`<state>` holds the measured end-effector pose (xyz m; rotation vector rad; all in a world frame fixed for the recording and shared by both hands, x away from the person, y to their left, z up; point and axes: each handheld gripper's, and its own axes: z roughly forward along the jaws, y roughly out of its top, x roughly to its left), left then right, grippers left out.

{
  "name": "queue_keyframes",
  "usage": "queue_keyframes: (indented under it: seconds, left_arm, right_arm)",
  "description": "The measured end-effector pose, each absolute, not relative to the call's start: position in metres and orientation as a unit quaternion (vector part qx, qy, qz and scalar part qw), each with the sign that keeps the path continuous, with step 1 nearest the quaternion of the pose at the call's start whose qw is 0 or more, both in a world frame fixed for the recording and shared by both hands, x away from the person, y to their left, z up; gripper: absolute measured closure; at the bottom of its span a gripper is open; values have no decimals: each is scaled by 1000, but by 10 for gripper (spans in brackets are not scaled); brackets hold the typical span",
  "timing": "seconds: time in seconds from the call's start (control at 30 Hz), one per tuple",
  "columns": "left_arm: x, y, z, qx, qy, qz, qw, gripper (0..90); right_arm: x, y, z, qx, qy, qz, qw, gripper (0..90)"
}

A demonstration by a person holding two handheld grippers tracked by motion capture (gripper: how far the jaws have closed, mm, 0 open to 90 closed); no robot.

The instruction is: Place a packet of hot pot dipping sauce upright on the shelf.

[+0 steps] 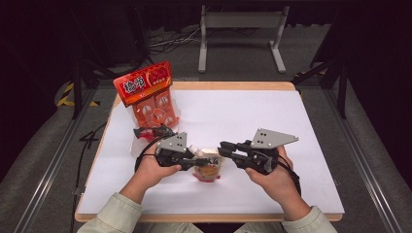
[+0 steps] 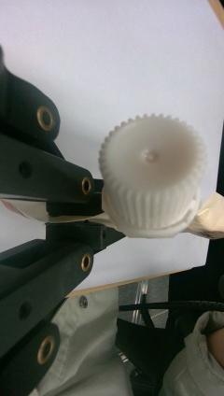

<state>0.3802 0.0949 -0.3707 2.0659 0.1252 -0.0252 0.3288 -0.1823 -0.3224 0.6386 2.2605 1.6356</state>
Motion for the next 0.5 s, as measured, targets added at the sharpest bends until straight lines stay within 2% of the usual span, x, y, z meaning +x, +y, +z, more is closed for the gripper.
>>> queue_keyframes:
  seconds: [0.1,0.2,0.33,0.5]
  left_arm:
    - [381,102,-366,855,55,-7,516,876]
    - [381,109,-361,852,56,-2,520,876]
    - [382,121,-353,846,64,4,529,876]
    - [381,133,-340,846,78,16,528,876]
  right_arm:
    - [330,-188,-323,228,779,567,140,741]
    - [331,-194,-325,238,772,576,122,722]
    - [333,-201,-329,250,774,564,139,699]
    - [336,-207,-336,263,774,560,137,673]
